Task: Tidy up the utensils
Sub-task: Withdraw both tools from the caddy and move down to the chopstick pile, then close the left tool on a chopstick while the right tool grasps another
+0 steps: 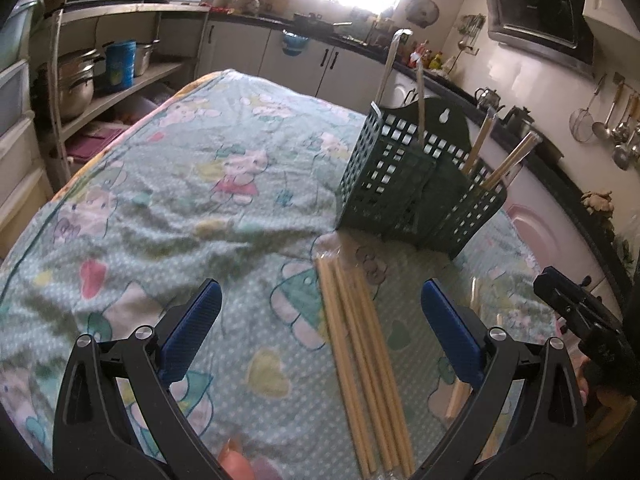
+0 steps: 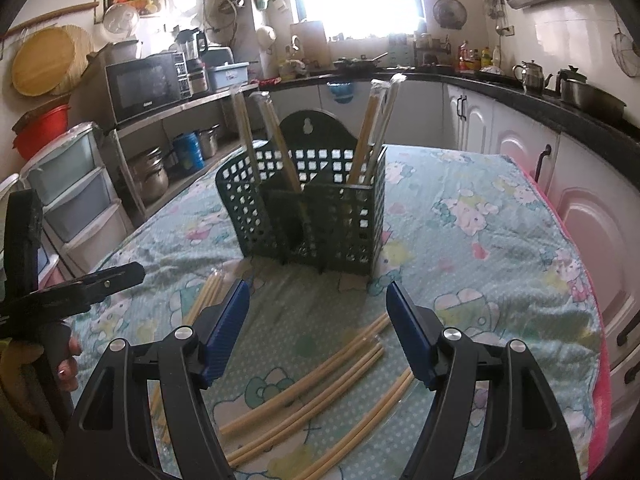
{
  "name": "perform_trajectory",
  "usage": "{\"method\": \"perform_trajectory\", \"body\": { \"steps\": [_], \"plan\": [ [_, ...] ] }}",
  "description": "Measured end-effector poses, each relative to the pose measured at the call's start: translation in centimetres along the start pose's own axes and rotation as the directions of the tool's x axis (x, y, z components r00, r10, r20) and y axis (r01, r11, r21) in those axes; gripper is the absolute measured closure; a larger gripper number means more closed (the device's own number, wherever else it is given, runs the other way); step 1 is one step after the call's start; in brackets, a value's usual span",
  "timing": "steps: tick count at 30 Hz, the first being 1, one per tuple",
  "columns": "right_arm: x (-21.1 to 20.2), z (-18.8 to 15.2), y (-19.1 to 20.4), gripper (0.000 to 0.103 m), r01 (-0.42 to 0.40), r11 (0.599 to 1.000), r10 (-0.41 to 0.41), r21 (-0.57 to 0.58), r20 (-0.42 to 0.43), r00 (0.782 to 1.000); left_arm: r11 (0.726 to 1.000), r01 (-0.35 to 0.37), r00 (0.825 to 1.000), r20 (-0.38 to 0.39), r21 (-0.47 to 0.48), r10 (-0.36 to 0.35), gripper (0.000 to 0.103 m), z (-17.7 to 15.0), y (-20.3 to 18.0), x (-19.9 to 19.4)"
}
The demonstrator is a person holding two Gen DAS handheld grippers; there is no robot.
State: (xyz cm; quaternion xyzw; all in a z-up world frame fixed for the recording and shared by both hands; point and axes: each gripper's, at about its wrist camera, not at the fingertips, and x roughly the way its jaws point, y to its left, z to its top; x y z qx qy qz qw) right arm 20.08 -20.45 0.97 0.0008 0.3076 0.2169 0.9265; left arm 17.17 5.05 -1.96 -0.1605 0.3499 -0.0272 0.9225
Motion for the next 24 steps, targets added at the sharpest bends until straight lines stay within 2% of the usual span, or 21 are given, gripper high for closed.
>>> {"method": "perform_trajectory", "body": {
  "steps": [2, 5, 7, 8, 11, 13, 15, 18, 24],
  "plan": [
    [0.2, -0.3, 0.1, 0.035, -0.009, 1.000, 0.009, 0.001, -0.010, 1.000, 1.000, -0.008, 1.000, -0.012, 0.004, 0.008, 0.013, -0.4, 0.1, 0.2],
    [0.6, -0.8, 0.1, 0.035, -0.011, 1.000, 0.011, 0.000, -0.034, 0.999, 1.000, -0.015, 0.999, -0.039, 0.011, 0.015, 0.021, -1.0, 0.1, 0.8],
    [0.9, -1.0, -0.1, 0.035, -0.014, 1.000, 0.014, 0.001, -0.049, 0.999, 1.000, -0.008, 0.998, -0.066, 0.014, 0.008, 0.034, -1.6, 0.1, 1.3],
    [1.0, -1.2, -0.1, 0.035, -0.015, 1.000, 0.015, 0.001, -0.055, 0.998, 1.000, -0.003, 0.997, -0.077, 0.014, 0.004, 0.037, -1.8, 0.1, 1.5],
    [1.1, -1.5, -0.6, 0.035, -0.014, 1.000, 0.015, 0.009, -0.067, 0.998, 1.000, 0.010, 0.993, -0.122, 0.011, -0.009, 0.053, -2.5, 0.0, 2.4],
    [1.1, -1.5, -0.9, 0.035, -0.015, 1.000, 0.016, 0.019, -0.069, 0.998, 1.000, 0.008, 0.989, -0.147, 0.016, -0.005, 0.067, -2.9, -0.1, 2.9],
    [1.2, -1.6, -1.2, 0.035, -0.015, 1.000, 0.017, 0.023, -0.073, 0.997, 1.000, 0.007, 0.986, -0.167, 0.020, -0.004, 0.073, -3.2, -0.3, 3.3],
    [1.7, -1.6, -1.6, 0.035, -0.014, 1.000, 0.015, 0.019, -0.089, 0.996, 0.999, -0.006, 0.982, -0.190, 0.032, 0.012, 0.077, -3.3, -0.7, 4.0],
    [2.7, -1.3, -2.6, 0.035, 0.002, 1.000, -0.001, 0.016, -0.118, 0.993, 0.997, -0.046, 0.978, -0.203, 0.062, 0.057, 0.078, -2.9, -1.2, 5.1]
  ]
}}
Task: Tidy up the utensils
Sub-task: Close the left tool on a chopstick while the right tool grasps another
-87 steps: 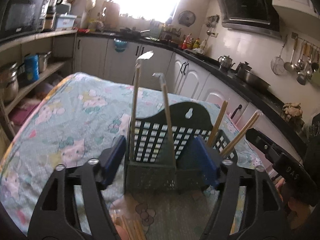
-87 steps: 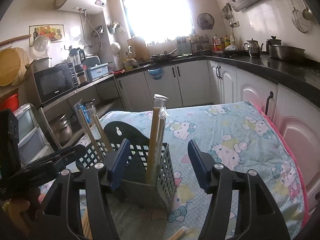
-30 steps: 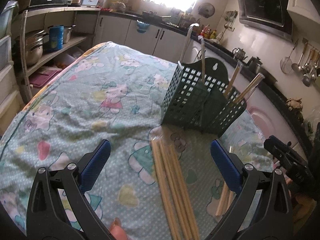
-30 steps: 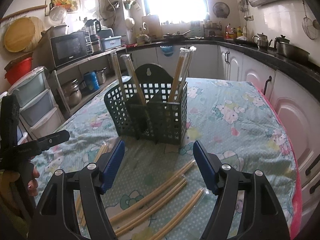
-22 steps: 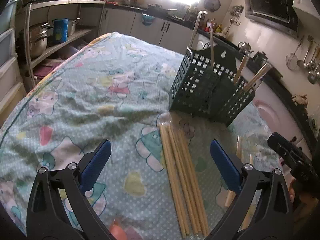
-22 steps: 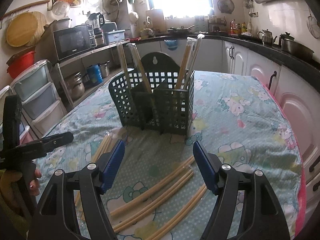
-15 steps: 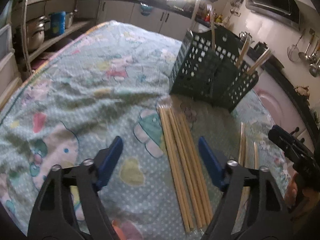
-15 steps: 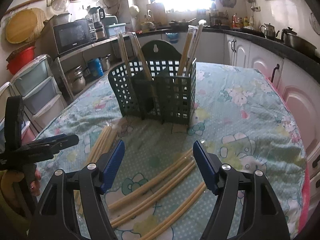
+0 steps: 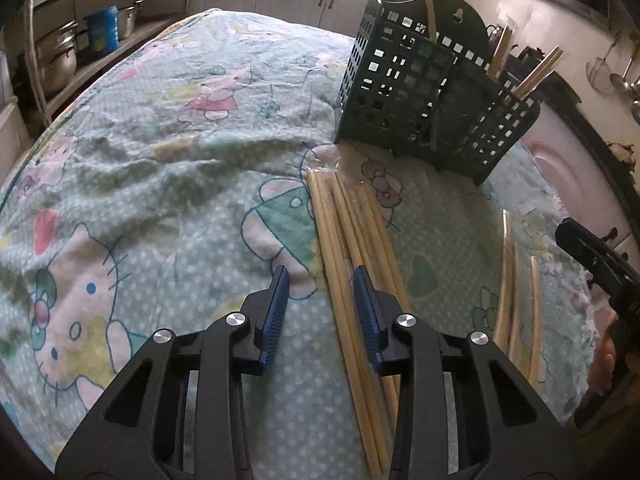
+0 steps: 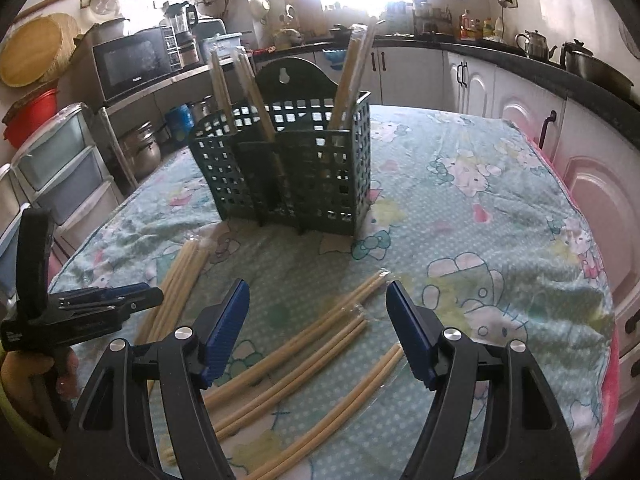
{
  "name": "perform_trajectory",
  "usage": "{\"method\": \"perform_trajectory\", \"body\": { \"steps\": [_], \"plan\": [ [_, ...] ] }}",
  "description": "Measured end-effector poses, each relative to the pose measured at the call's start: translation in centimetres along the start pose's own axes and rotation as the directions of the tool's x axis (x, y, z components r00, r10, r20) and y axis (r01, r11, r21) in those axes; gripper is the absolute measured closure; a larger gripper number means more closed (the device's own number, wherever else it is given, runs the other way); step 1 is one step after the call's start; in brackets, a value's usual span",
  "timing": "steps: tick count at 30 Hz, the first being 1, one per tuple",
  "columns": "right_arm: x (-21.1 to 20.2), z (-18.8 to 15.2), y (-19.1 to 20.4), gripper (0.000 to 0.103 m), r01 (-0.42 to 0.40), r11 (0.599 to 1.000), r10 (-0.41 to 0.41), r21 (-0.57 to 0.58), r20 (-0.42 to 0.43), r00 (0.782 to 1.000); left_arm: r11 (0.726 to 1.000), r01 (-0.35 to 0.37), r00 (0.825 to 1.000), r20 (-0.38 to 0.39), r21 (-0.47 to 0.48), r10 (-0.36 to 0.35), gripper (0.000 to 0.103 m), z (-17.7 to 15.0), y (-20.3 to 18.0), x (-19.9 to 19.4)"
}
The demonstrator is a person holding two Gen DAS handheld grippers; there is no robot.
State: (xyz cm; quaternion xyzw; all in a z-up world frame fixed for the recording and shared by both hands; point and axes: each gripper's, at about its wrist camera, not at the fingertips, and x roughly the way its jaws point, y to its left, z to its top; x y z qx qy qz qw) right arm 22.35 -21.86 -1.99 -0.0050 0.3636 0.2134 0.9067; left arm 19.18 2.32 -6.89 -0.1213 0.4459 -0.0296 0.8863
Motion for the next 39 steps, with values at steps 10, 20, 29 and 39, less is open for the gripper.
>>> {"method": "perform_trajectory", "body": {
  "steps": [10, 20, 29, 39],
  "plan": [
    [2.7, 0.8, -2.0, 0.035, 0.022, 0.999, -0.020, 0.040, -0.062, 0.998, 0.996, -0.085, 0.996, -0.005, 0.032, 0.085, 0.078, 2.0, -0.5, 1.4],
    [5.9, 1.2, -3.6, 0.042, 0.042, 0.992, -0.022, 0.120, -0.161, 0.987, 0.998, -0.067, 0.998, -0.010, -0.009, 0.067, 0.078, 4.2, 1.5, 2.3],
    [8.0, 1.6, -4.2, 0.063, 0.045, 0.977, -0.002, 0.209, -0.199, 0.980, 0.997, -0.011, 1.000, -0.020, -0.072, 0.010, 0.078, 5.6, 3.0, 2.8],
    [9.3, 2.4, -2.1, 0.088, 0.005, 0.982, 0.037, 0.190, -0.214, 0.976, 0.998, -0.007, 1.000, -0.029, -0.062, 0.005, 0.075, 7.6, 2.9, 4.1]
  ]
}}
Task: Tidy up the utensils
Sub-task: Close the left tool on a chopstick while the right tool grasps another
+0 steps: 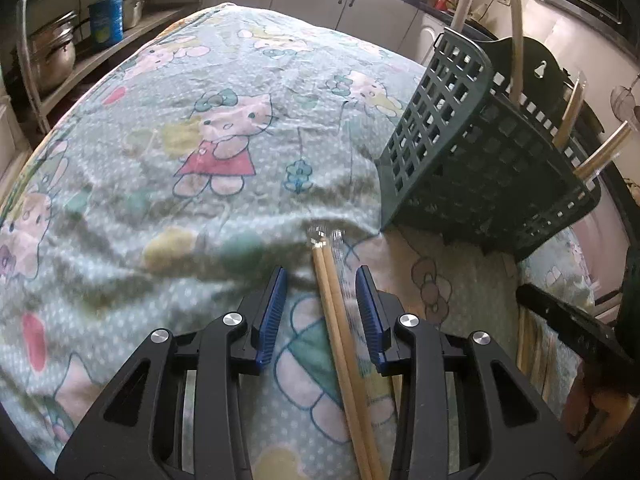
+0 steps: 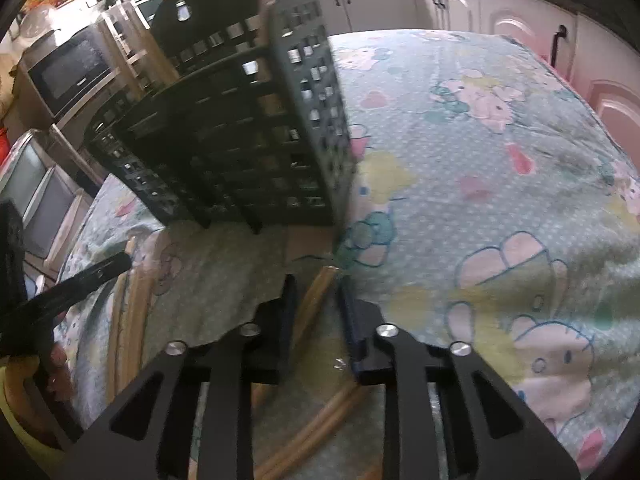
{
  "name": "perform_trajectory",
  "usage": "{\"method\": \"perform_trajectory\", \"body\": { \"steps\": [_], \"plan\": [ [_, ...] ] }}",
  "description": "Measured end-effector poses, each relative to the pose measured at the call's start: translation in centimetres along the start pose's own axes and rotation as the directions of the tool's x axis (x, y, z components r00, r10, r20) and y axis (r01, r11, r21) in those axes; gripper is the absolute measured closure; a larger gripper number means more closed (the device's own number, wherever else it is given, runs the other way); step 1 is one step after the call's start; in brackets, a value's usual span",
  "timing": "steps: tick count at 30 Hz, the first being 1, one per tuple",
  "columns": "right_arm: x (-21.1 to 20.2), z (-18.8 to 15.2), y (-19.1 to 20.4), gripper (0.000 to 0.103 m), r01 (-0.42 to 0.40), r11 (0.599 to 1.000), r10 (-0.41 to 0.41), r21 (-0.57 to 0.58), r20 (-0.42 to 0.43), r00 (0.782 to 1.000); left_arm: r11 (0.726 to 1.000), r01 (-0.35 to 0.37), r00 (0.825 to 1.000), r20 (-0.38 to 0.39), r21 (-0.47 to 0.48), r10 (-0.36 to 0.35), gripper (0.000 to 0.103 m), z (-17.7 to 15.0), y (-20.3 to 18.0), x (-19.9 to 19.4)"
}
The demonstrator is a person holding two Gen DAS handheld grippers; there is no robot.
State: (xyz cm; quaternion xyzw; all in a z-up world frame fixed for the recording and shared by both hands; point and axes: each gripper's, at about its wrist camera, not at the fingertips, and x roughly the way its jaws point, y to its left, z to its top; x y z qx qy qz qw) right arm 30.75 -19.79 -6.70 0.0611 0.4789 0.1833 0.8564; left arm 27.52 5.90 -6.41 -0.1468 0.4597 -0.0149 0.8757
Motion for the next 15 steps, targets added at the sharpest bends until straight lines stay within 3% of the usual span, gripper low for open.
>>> {"method": "perform_trajectory", "body": {
  "steps": [8, 15],
  "plan": [
    [0.2, 0.1, 0.5, 0.092, -0.043, 0.999, 0.043, 0.011, -0.006, 0.999, 0.999, -0.034, 0.999, -0.006, 0.030, 0.034, 0.076, 1.2, -0.3, 1.4],
    [-0.8, 0.2, 2.3, 0.094, -0.103, 0.994, 0.103, -0.030, 0.015, 0.995, 0.999, -0.031, 0.999, -0.010, 0.008, 0.031, 0.094, 1.3, 0.4, 1.3]
  ]
}}
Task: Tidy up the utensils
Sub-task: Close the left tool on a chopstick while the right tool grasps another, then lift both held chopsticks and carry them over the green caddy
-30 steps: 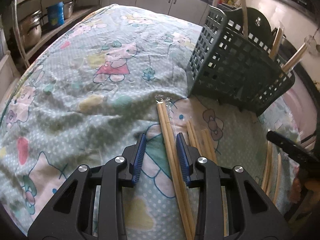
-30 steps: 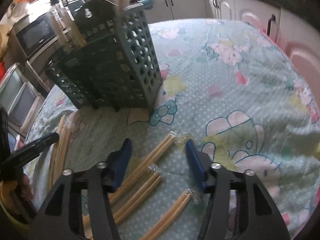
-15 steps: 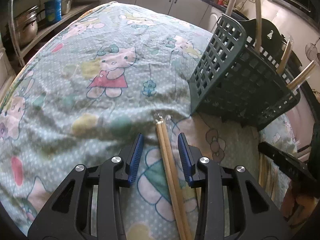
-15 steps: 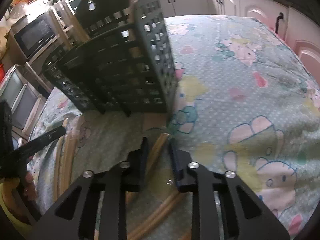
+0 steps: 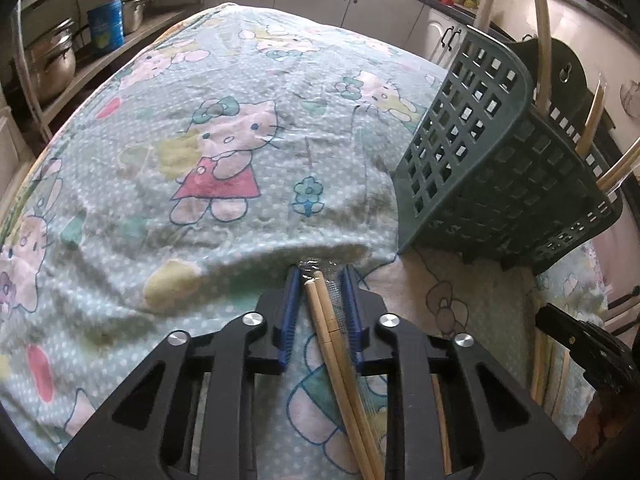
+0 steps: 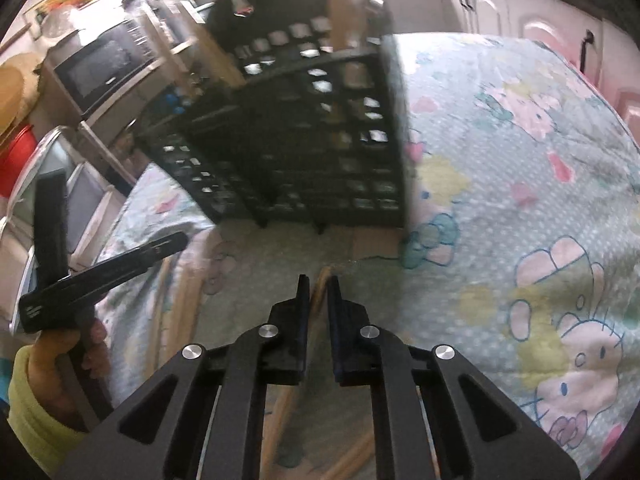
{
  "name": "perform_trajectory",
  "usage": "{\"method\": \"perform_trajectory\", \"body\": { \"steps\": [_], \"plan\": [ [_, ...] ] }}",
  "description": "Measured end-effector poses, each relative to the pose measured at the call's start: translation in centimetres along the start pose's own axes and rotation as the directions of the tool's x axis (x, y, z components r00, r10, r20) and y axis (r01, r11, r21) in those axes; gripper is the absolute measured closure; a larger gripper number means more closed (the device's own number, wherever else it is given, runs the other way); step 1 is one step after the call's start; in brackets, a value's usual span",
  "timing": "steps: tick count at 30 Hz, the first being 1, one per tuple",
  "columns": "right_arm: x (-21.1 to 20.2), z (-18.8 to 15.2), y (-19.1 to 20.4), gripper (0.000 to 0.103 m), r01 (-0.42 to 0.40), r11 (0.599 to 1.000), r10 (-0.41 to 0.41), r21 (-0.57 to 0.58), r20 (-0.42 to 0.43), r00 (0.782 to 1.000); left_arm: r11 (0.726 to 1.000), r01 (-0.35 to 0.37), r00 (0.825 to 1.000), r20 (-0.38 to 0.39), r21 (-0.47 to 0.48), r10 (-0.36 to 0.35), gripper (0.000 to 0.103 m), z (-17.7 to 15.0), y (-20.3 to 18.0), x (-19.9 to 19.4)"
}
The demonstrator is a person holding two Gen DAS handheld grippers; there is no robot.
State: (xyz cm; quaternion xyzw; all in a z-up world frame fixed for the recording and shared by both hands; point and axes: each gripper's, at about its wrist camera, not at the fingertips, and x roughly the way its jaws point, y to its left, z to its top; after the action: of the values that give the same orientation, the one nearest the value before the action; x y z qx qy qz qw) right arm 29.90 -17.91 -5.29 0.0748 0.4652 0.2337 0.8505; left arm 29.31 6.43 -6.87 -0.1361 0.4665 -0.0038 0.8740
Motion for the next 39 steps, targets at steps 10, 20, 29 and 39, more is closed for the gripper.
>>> {"method": "perform_trajectory", "body": {
  "steps": [10, 20, 29, 39],
  "plan": [
    [-3.2, 0.1, 3.9, 0.096, -0.046, 0.994, 0.053, -0.096, 0.077, 0.996, 0.995, 0.083, 0.995, 0.051, -0.053, -0.081, 0.100, -1.2, 1.9, -3.3],
    [-6.3, -0.5, 8.4, 0.097, -0.029, 0.973, 0.066, -0.230, 0.153, 0.986, 0.995, 0.096, 0.986, 0.139, -0.011, -0.094, 0.101, -2.1, 2.2, -8.1],
    [-8.1, -0.6, 10.4, 0.097, -0.030, 0.963, 0.088, -0.267, 0.206, 0.975, 0.992, 0.124, 0.965, 0.227, 0.033, -0.128, 0.101, -0.8, 1.4, -12.6],
    [-11.3, 0.4, 10.9, 0.097, -0.019, 0.962, 0.104, -0.272, 0.300, 0.948, 0.983, 0.156, 0.933, 0.313, 0.100, -0.180, 0.102, 1.2, -1.1, -16.3]
  ]
}}
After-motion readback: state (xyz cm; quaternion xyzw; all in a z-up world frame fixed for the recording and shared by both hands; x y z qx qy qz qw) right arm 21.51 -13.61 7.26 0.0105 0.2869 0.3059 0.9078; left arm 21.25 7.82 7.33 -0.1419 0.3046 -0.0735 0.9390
